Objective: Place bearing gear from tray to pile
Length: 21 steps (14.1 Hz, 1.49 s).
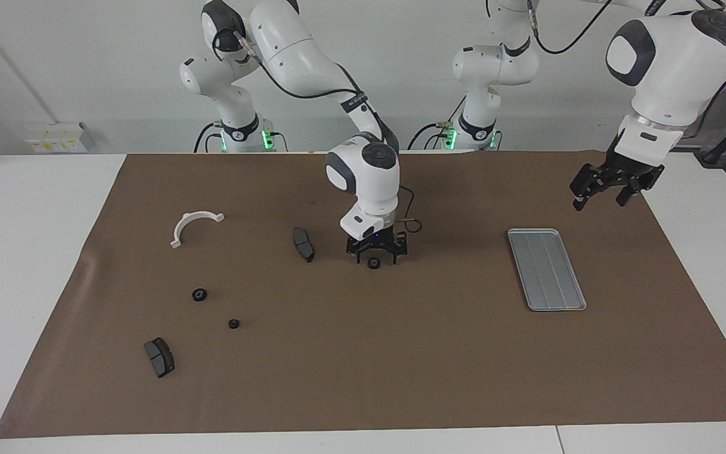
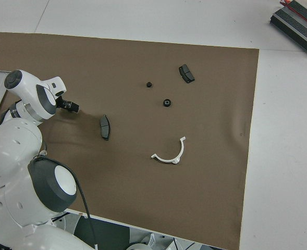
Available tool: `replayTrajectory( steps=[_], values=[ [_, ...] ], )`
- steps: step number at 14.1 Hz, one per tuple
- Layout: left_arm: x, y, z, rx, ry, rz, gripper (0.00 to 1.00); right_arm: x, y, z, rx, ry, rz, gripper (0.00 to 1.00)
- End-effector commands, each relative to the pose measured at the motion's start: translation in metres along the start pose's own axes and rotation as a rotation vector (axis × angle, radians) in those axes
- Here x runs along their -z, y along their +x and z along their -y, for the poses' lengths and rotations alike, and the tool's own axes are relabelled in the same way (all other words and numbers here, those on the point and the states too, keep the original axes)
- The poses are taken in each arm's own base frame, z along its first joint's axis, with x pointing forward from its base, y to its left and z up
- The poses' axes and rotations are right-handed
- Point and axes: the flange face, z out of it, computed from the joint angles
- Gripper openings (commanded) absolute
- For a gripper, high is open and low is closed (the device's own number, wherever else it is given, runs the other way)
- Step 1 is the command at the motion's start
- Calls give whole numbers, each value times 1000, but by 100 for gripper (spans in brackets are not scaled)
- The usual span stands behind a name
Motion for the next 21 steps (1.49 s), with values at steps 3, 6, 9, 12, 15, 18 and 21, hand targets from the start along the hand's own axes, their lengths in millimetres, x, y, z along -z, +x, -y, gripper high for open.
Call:
replayTrajectory(
  steps=[3, 6, 9, 12, 15, 18, 21],
  values=[
    [-3, 4, -4, 0, 8, 72, 100, 0, -1, -7, 30, -32, 19, 84],
    [0, 15, 1, 10, 17, 124, 100, 0, -1, -7, 30, -31, 18, 65],
    [3, 16, -1, 0, 7, 112, 100, 1, 0, -7, 28, -32, 20, 63],
    [2, 16, -6, -14, 6, 95, 100, 0, -1, -7, 28, -33, 22, 60],
    [0, 15, -8, -16, 6, 95, 100, 1, 2, -7, 24, -21, 10, 58],
    [1, 15, -8, -15, 6, 94, 100, 3, 3, -6, 21, -17, 6, 46],
    [3, 16, -7, -14, 11, 83, 100, 4, 3, -5, 14, -15, 5, 3]
  ],
)
